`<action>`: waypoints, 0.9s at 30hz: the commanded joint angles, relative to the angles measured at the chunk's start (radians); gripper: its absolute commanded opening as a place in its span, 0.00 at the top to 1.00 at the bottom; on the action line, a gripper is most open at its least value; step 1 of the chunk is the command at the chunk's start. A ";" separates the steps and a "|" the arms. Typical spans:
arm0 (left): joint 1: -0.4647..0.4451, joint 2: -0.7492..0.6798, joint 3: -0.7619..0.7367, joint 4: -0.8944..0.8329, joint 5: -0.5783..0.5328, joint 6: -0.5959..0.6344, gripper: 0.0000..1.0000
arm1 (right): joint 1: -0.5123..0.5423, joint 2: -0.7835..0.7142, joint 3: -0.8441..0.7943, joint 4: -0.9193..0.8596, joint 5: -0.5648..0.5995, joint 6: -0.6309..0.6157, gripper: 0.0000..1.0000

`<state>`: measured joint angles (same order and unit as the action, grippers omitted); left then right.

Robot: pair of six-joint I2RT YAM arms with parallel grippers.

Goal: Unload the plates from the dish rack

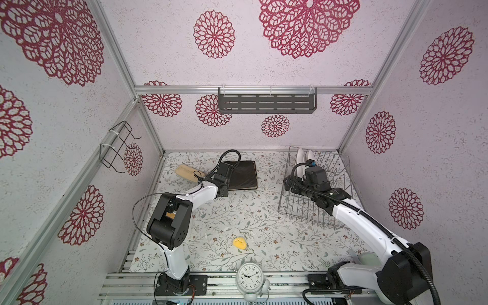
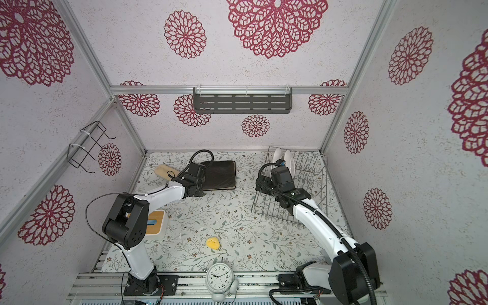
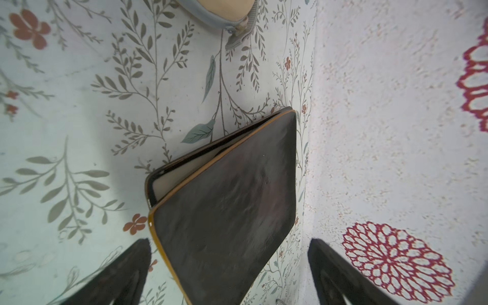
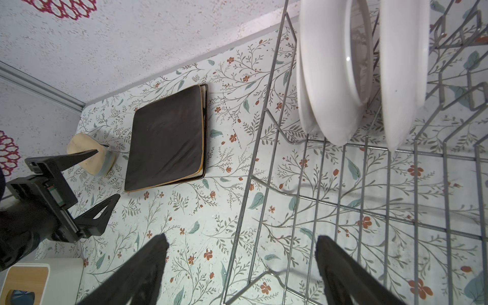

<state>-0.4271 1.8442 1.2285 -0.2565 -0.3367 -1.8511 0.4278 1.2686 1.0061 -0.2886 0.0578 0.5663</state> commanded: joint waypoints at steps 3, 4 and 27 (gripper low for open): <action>-0.004 0.042 0.076 -0.146 0.048 -0.040 0.03 | -0.007 0.001 0.028 0.025 0.021 -0.020 0.09; -0.004 0.053 0.086 -0.145 0.061 -0.045 0.03 | -0.006 0.003 0.029 0.027 0.020 -0.020 0.09; 0.006 0.174 0.196 -0.230 0.074 -0.068 0.03 | -0.020 0.044 0.049 0.035 0.008 -0.029 0.09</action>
<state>-0.4290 2.0117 1.4010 -0.4686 -0.2455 -1.9190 0.4145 1.3109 1.0115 -0.2707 0.0570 0.5629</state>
